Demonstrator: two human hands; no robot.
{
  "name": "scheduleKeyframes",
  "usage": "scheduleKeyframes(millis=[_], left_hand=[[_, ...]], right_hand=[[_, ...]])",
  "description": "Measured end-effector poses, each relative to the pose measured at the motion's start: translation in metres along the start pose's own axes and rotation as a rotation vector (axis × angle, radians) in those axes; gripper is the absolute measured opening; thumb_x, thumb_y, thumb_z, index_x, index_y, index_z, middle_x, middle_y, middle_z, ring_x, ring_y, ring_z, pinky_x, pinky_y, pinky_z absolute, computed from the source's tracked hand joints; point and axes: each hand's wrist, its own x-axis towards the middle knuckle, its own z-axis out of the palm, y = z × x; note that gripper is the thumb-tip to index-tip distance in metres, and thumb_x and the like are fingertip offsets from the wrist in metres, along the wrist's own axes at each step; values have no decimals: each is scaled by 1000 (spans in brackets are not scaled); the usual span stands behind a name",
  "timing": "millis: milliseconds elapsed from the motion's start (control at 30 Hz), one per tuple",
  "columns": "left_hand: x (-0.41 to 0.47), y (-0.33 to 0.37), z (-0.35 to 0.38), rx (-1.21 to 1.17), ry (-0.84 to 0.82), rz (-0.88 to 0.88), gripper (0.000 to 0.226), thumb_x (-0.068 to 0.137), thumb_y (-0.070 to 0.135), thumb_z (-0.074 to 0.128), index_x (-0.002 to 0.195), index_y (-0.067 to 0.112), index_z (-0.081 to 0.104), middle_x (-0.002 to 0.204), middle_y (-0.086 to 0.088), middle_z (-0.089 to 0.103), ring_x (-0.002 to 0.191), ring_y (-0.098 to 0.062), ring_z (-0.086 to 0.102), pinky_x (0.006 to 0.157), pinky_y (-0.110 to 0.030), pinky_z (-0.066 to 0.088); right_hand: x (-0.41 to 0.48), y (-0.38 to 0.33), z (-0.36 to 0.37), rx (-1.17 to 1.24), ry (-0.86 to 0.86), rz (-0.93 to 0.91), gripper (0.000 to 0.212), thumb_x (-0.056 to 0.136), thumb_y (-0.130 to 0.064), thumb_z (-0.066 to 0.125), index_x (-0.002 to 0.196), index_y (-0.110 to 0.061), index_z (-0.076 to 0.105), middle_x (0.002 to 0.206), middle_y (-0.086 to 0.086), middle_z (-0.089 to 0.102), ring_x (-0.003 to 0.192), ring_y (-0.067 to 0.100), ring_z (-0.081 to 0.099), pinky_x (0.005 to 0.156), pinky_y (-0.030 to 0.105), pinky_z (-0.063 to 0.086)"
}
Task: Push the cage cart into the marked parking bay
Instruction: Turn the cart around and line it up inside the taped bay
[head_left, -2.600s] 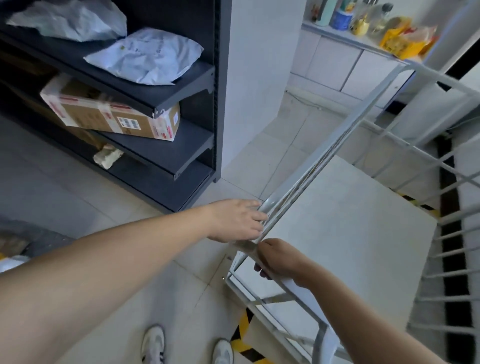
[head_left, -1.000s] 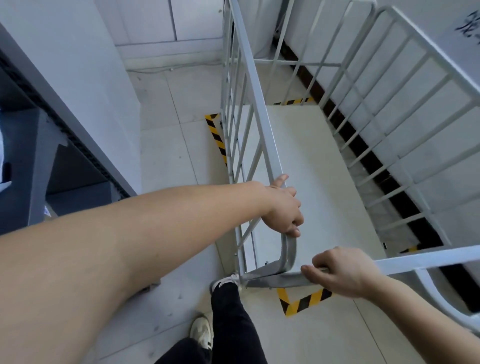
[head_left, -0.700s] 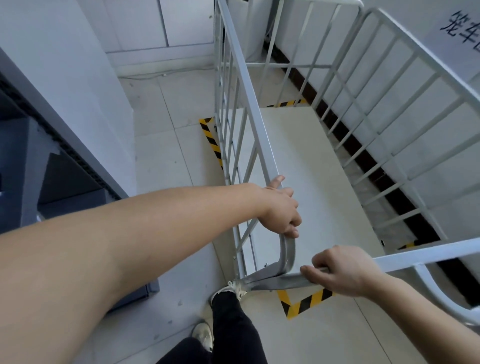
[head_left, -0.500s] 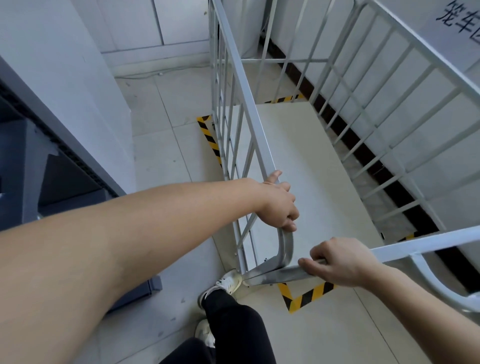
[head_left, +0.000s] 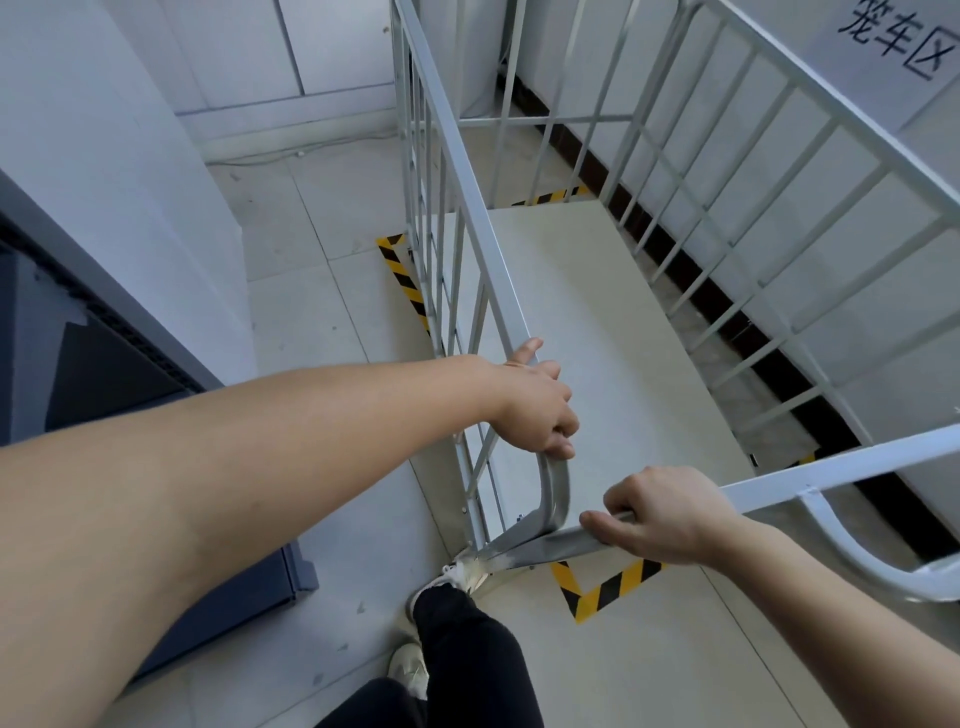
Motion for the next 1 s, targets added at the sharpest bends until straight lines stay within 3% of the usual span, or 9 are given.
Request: scheduleKeyframes(millis=[267,1000], left_hand=[[1,-1,1,-14,0,-4,40,98,48,26,111,27,58,98,1,42,128,-29,28,110,-61,-11],[3,-3,5,-10,15,23,41,98,50,27,112,27,58,97,2,42,127,-29,28,110,-61,-11]], right_hand=[[-2,-3,-4,-24,-7,21,57,88,-66,34,58,-17,43,55,1,37,49,16,30,48,29,26],[-6,-8,-6,-60,-5,32,58,88,-64,35,59,-15,40,53,3,34,47,17,28,46,29,23]])
